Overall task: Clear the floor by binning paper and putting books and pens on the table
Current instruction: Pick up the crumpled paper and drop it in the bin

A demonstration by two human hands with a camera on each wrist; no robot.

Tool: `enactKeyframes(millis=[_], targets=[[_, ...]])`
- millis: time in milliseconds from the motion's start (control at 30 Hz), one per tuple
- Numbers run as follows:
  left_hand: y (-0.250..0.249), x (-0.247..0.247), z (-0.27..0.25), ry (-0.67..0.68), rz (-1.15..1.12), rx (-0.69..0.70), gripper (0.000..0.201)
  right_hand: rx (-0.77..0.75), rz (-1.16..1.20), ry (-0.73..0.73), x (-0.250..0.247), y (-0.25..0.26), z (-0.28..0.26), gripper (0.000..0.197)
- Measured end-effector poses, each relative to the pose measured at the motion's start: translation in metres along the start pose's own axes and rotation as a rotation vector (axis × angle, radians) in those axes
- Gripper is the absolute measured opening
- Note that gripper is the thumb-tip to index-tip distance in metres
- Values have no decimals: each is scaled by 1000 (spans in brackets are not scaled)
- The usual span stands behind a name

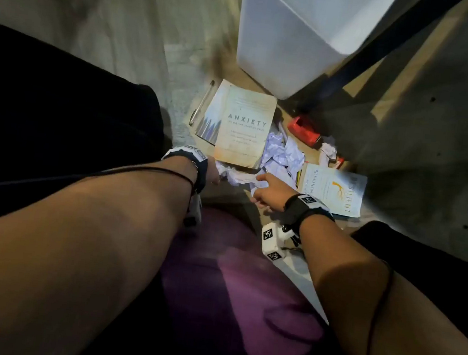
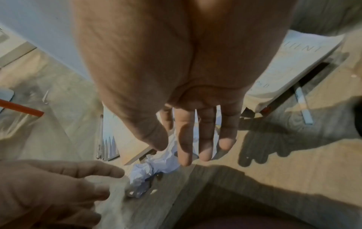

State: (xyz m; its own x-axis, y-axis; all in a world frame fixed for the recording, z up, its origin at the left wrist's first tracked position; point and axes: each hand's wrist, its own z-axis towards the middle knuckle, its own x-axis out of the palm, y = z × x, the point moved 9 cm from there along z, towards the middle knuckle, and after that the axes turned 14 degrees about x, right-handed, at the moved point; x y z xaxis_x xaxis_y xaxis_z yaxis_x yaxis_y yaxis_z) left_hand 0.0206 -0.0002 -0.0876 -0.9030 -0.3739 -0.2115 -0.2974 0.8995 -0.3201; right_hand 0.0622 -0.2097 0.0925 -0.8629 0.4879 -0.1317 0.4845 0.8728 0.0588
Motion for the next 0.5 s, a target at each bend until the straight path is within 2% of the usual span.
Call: enactKeyframes(millis=[33,67,100,167,200,333,500], targets=[[9,-1,16,-56,-19,42,48,-15,-20,-6,3,3,3,66],[11,-6,11,-65,-6,18,63,-30,-51,-25,3,7,6,72],[-4,-15,-15,-80,-3,20,69,-39,-92,-35,5,11,9,76],[-46,-28,-71,-7,-1,52,64,-50,-131,-40,7,18,16,80],[-58,-30,-83,-1,25,72,62,-52,-131,-28,10,21,18,82],[-68,-29,-78,-5,-21,89,54,-25,-153,-11,12,24,36,90],[-68,-24,-75,5,9,90,53,-7,-135,-4,14,19,46,88]])
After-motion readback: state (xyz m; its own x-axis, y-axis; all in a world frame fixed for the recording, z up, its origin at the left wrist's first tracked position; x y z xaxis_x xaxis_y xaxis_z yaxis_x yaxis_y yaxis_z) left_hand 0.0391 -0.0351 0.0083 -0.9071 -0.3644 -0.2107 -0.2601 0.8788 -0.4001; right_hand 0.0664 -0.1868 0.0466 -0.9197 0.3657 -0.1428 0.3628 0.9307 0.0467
